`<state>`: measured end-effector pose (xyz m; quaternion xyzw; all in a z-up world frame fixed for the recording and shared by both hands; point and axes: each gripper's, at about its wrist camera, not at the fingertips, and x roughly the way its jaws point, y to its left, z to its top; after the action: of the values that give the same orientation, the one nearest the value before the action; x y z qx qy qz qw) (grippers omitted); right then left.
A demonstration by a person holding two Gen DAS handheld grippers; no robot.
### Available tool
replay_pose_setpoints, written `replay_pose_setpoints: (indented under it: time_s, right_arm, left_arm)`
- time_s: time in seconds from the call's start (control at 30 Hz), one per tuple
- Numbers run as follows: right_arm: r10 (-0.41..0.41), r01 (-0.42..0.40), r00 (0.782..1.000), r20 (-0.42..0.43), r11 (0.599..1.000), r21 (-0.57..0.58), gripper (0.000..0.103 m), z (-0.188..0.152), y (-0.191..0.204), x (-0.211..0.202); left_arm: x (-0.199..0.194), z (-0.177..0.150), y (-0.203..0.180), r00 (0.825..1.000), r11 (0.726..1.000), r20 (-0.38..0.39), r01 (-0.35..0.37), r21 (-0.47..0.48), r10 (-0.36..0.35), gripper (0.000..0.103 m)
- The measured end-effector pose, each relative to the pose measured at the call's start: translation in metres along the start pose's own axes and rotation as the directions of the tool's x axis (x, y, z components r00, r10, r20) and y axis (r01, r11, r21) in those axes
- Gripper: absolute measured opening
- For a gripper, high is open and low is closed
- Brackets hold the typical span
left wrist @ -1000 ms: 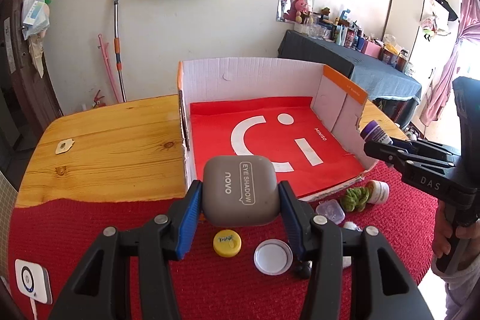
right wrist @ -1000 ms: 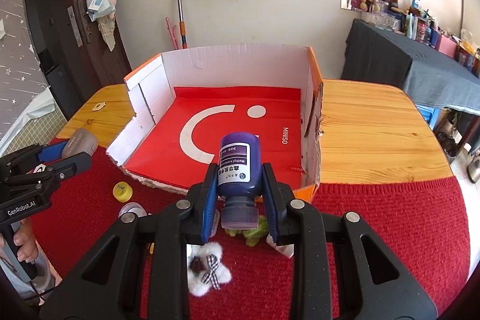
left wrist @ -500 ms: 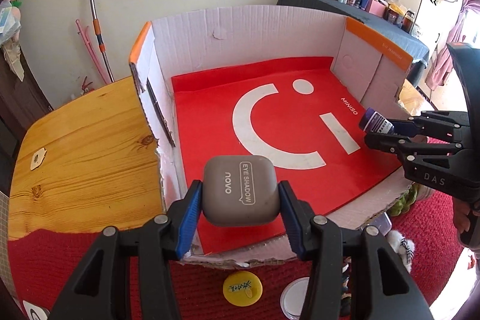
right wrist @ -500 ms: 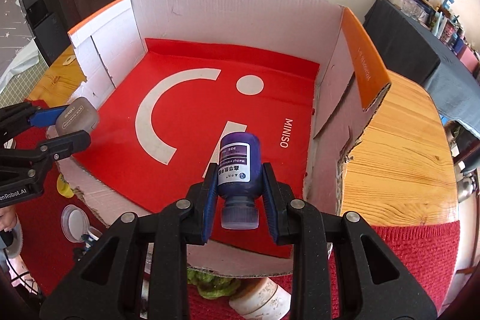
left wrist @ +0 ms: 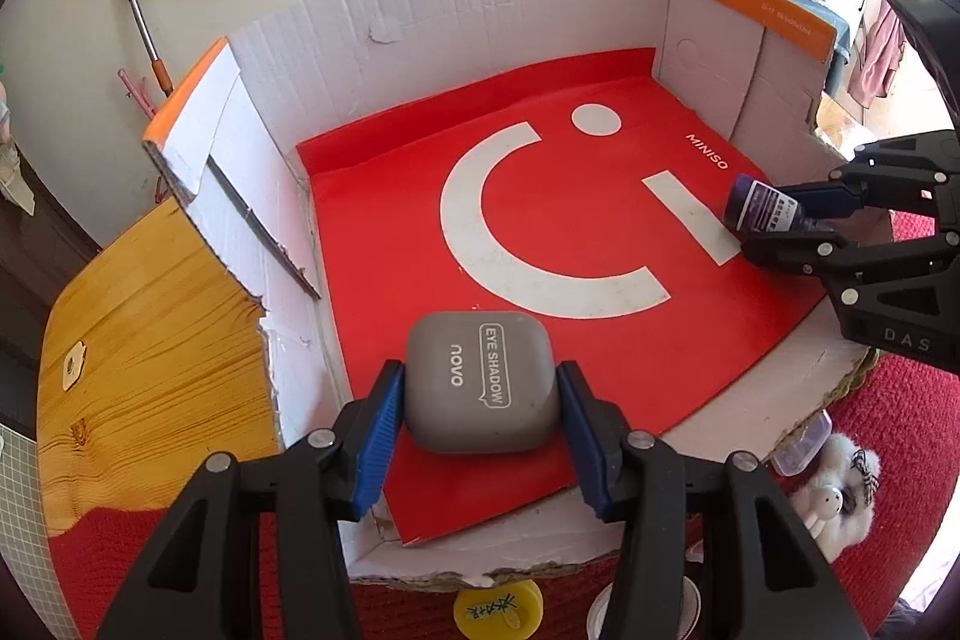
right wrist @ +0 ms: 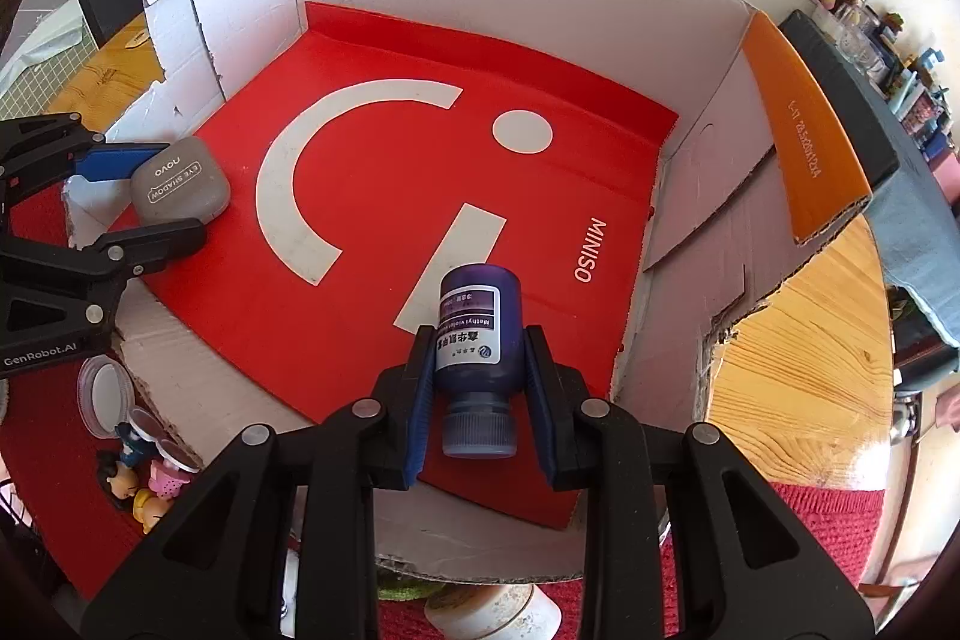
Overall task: Organize objects
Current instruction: 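Carry grey case and navy bottle into the cardboard box with both tools, then lower and release grey case and navy bottle onto the red sheet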
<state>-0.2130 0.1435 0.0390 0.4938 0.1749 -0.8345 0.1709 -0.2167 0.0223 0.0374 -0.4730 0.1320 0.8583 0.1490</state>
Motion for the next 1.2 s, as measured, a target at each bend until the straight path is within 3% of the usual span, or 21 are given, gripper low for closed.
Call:
replay_pose_setpoints:
  time_s: [1.2]
  right_arm:
    - [0.019,-0.02,1.0,-0.023,0.999,-0.033,0.027,0.0016,-0.0036,0.0065]
  left_arm:
    - [0.0004,0.0007,-0.0054,1.0,0.999,-0.011,0.014,0.04,-0.014,0.062]
